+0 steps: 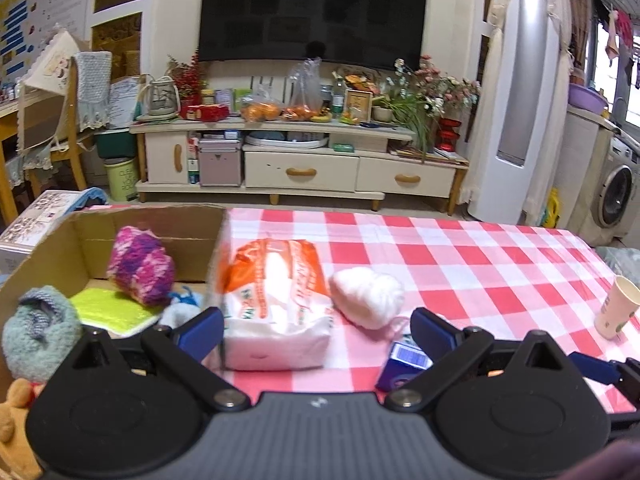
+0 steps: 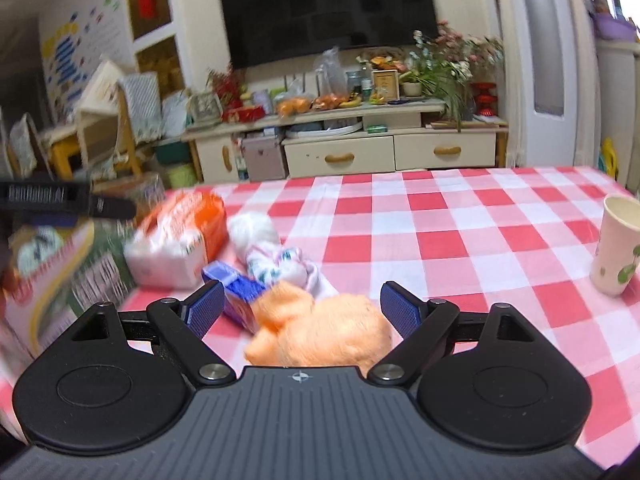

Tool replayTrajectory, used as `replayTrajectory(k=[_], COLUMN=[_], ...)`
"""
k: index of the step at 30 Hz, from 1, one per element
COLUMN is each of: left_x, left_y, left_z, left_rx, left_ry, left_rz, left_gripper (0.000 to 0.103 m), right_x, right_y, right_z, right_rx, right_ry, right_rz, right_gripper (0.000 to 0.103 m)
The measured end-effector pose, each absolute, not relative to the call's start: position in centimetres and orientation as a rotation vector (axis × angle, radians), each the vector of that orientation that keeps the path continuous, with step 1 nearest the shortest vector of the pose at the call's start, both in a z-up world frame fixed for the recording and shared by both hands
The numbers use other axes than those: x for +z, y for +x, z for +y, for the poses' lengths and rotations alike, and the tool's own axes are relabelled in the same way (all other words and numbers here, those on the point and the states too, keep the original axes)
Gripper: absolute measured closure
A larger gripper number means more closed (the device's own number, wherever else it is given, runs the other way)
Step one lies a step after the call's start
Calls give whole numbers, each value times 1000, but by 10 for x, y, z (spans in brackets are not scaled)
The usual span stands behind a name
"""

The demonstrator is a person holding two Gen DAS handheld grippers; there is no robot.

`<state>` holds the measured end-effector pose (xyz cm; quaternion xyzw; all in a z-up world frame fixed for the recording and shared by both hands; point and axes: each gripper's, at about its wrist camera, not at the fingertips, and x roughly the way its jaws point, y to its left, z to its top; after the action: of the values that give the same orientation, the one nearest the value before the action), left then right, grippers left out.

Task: Organize soft objects
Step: 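Reach the right tool to the orange knit plush while the left tool reaches the blue carton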

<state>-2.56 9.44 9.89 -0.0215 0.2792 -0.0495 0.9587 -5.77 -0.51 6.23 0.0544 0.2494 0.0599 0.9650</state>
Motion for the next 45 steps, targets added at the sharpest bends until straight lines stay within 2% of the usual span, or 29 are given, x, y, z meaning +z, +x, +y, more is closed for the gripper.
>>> replayTrajectory(k=[9, 20, 39, 45], left_x=[85, 62, 30, 24], left_y=[-21, -14, 5, 10], left_z=[68, 40, 10, 8], left_rx=[-208, -334, -347, -332], left_ry=[-41, -35, 105, 134], left_rz=[602, 664, 677, 694], left_gripper=[4, 4, 4, 8], right_x=[39, 22, 19, 14], right_y=[-47, -39, -33, -29], right_z=[-9, -31, -73, -69], right_rx=[144, 185, 41, 46], right_ry=[35, 79, 80, 68], right_rz=[597, 657, 676, 703], right_gripper=[0, 0, 0, 0])
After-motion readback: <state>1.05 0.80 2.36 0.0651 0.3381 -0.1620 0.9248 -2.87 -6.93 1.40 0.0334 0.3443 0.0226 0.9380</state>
